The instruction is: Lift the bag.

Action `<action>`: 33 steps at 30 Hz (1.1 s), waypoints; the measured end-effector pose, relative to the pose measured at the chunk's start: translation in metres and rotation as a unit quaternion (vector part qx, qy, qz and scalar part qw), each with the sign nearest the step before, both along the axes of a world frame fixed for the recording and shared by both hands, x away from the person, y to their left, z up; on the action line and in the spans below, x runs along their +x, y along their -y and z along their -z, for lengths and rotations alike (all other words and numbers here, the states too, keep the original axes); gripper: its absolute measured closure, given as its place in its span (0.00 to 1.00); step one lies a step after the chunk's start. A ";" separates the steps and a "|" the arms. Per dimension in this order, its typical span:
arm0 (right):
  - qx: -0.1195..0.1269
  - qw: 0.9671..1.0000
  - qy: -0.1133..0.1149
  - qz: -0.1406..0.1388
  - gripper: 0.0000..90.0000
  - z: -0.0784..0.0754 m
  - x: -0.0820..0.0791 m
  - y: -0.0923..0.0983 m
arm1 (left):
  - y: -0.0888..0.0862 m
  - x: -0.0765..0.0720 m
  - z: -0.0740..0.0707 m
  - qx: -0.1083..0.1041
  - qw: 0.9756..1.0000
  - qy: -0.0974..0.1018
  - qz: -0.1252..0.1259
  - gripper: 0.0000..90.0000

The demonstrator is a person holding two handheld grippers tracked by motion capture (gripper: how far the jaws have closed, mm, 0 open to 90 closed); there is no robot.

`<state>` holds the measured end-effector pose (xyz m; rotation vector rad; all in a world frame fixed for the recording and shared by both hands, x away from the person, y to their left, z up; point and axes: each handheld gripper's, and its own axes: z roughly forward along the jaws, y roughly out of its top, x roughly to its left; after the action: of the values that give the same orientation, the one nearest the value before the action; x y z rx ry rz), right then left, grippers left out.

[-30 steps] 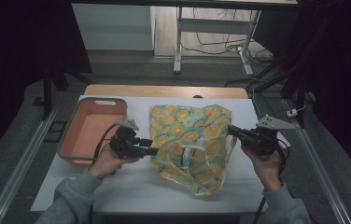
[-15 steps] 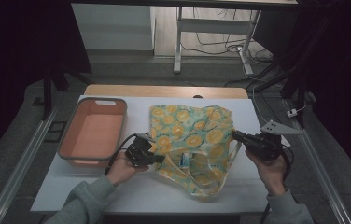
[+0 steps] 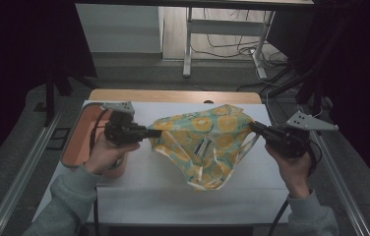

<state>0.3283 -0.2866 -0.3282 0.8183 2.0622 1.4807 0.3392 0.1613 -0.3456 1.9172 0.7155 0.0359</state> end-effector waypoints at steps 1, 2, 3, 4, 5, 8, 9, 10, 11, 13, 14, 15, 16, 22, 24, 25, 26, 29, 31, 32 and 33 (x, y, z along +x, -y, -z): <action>0.003 1.000 0.005 0.001 1.00 -0.007 0.003 -0.002 | -0.003 0.003 -0.007 -0.010 1.000 0.003 -0.001 0.99; 0.010 1.000 0.009 -0.002 1.00 -0.014 0.006 -0.003 | -0.006 0.006 -0.014 -0.017 1.000 0.005 -0.003 0.99; 0.018 1.000 0.011 -0.005 1.00 -0.020 0.009 -0.004 | -0.009 0.009 -0.021 -0.017 1.000 0.011 -0.008 0.99; 0.023 1.000 0.011 -0.005 1.00 -0.026 0.014 -0.006 | -0.010 0.013 -0.025 -0.019 1.000 0.011 -0.012 0.99; 0.024 1.000 0.015 -0.004 1.00 -0.031 0.018 -0.008 | -0.012 0.018 -0.029 -0.024 1.000 0.008 -0.013 0.99; 0.033 0.999 0.018 0.004 1.00 -0.037 0.029 -0.012 | -0.014 0.030 -0.033 -0.021 0.999 0.011 -0.032 0.99; 0.034 0.999 0.021 0.006 1.00 -0.038 0.033 -0.014 | -0.013 0.035 -0.032 -0.020 0.999 0.008 -0.037 0.99; 0.033 0.999 0.022 0.011 1.00 -0.037 0.036 -0.015 | -0.012 0.040 -0.030 -0.018 0.999 0.003 -0.039 0.99; 0.025 0.999 0.024 0.020 1.00 -0.036 0.041 -0.016 | -0.010 0.045 -0.027 -0.014 0.999 -0.003 -0.041 0.99; 0.025 0.999 0.008 0.028 1.00 -0.030 0.053 -0.017 | -0.007 0.054 -0.019 0.001 0.999 -0.006 -0.050 0.99; 0.024 0.999 0.000 0.031 1.00 -0.026 0.060 -0.016 | -0.005 0.058 -0.016 0.010 0.998 -0.008 -0.054 0.99; 0.021 0.999 -0.009 0.034 1.00 -0.022 0.066 -0.016 | -0.003 0.062 -0.011 0.015 0.998 -0.011 -0.057 0.99; 0.020 0.999 -0.016 0.036 1.00 -0.018 0.072 -0.016 | -0.002 0.065 -0.007 0.019 0.998 -0.015 -0.058 0.99; -0.003 0.997 -0.053 0.053 1.00 0.010 0.102 -0.021 | 0.003 0.090 0.018 0.051 0.994 -0.030 -0.087 0.98; -0.001 0.996 -0.069 0.056 1.00 0.022 0.114 -0.022 | 0.004 0.101 0.028 0.059 0.993 -0.044 -0.095 0.98; -0.004 0.995 -0.078 0.060 1.00 0.028 0.120 -0.023 | 0.005 0.106 0.033 0.065 0.992 -0.049 -0.101 0.98; -0.006 0.994 -0.086 0.064 1.00 0.034 0.127 -0.024 | 0.006 0.111 0.039 0.070 0.990 -0.056 -0.107 0.98; -0.018 0.991 -0.111 0.076 0.99 0.055 0.145 -0.028 | 0.008 0.126 0.055 0.072 0.988 -0.086 -0.109 0.98; -0.024 0.988 -0.127 0.080 1.00 0.068 0.154 -0.029 | 0.009 0.131 0.063 0.076 0.986 -0.096 -0.110 0.98; -0.023 0.987 -0.135 0.081 0.99 0.073 0.157 -0.029 | 0.010 0.133 0.067 0.075 0.986 -0.100 -0.110 0.98; -0.019 0.987 -0.141 0.081 0.99 0.077 0.159 -0.029 | 0.010 0.134 0.069 0.076 0.986 -0.103 -0.110 0.98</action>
<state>0.4874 -0.2578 -0.4056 1.2087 2.1543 1.2933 0.4733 0.1512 -0.4147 1.9975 1.0902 0.0313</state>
